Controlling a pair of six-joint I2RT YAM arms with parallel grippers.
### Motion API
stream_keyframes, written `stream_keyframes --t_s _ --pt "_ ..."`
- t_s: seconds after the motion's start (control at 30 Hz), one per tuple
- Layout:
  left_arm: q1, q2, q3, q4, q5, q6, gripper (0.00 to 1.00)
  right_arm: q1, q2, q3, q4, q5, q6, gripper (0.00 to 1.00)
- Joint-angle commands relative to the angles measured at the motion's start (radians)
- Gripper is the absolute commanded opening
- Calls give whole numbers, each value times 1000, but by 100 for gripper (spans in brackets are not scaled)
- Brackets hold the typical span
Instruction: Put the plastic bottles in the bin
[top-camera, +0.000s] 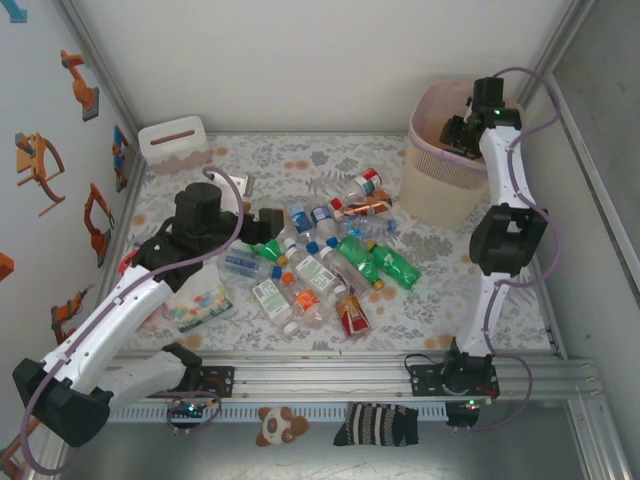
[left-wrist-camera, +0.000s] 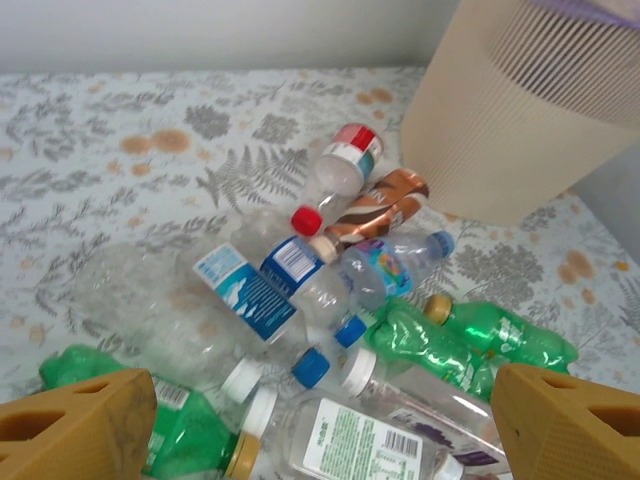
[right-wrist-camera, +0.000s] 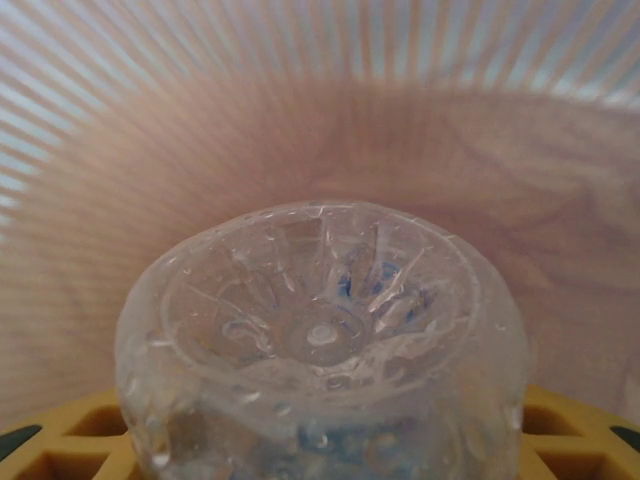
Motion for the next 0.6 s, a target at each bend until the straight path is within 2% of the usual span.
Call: stream_keyframes --t_s 0.0,0.17,0.27,0.43,0.57 --pt "9 26 7 -47 -22 -59 86 -8 47 67 -91 -3 16 31" --pt "10 74 19 -77 -30 -93 88 -8 110 58 -108 -4 14 33" --pt "13 103 27 -93 -53 -131 93 -11 152 54 -106 -12 12 36" --pt "22 164 62 -142 -87 -185 93 -13 185 47 -104 -19 19 42" --pt "29 200 79 -177 -101 -216 93 -13 173 40 -105 -14 18 56"
